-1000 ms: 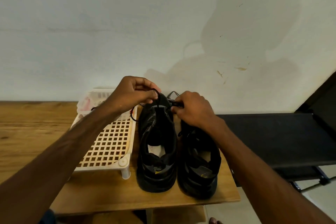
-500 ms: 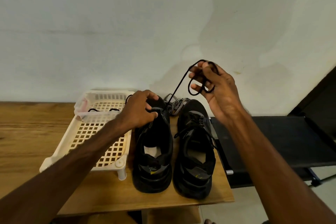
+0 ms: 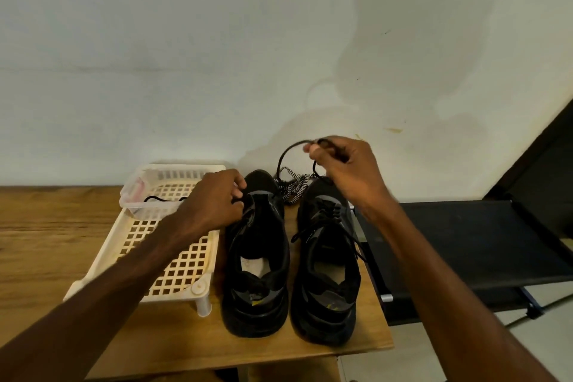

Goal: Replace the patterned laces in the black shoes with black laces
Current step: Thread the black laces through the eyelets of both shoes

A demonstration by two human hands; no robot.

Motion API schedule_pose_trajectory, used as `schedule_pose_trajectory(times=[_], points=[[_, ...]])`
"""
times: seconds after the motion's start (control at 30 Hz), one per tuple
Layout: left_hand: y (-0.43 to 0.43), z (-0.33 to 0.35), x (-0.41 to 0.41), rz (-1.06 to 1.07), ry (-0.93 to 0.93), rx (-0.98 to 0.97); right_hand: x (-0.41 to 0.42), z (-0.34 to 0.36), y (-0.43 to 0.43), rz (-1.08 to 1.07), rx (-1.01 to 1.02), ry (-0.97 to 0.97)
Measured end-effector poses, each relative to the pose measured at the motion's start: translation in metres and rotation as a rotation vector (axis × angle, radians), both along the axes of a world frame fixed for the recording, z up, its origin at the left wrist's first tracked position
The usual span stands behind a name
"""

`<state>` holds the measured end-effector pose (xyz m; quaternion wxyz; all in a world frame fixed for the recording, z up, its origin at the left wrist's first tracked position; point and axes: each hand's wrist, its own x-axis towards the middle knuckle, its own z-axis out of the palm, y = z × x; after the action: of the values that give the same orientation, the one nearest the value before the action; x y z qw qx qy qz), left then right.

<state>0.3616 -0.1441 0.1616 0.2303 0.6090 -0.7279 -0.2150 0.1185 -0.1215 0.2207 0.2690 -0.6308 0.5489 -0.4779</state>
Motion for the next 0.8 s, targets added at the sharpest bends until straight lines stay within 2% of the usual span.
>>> schedule_pose_trajectory(times=[0.03,0.1,0.27,0.37,0.43,0.5,0.57,0.63,0.7,0.8], points=[[0.002,-0.001,0.0,-0.001,-0.053,0.005,0.0,-0.004,0.0,-0.019,-0.025,0.132],[0.006,-0.002,-0.006,-0.001,-0.185,-0.046,0.0,-0.009,0.0,-0.051,-0.019,0.247],[0.006,0.007,-0.019,0.036,-0.366,-0.084,-0.002,-0.015,0.003,-0.078,0.139,0.175],[0.004,0.009,-0.015,0.026,-0.374,-0.089,0.001,-0.013,0.004,-0.057,0.194,0.128],[0.003,0.011,-0.009,0.003,-0.256,-0.115,0.003,-0.012,0.004,-0.054,0.253,0.108],[0.007,0.025,-0.008,-0.033,0.051,-0.108,0.006,-0.009,0.005,-0.074,0.317,0.015],[0.014,0.047,-0.006,-0.034,0.376,-0.13,0.01,-0.003,0.01,-0.101,0.386,-0.184],[0.019,0.072,-0.005,-0.039,0.586,-0.216,0.013,0.004,0.018,-0.121,0.398,-0.298],[0.023,0.098,-0.005,-0.073,0.717,-0.255,0.019,0.018,0.024,-0.111,0.367,-0.3],[0.026,0.141,-0.012,-0.107,0.771,-0.278,0.026,0.061,0.026,-0.063,0.277,-0.319]])
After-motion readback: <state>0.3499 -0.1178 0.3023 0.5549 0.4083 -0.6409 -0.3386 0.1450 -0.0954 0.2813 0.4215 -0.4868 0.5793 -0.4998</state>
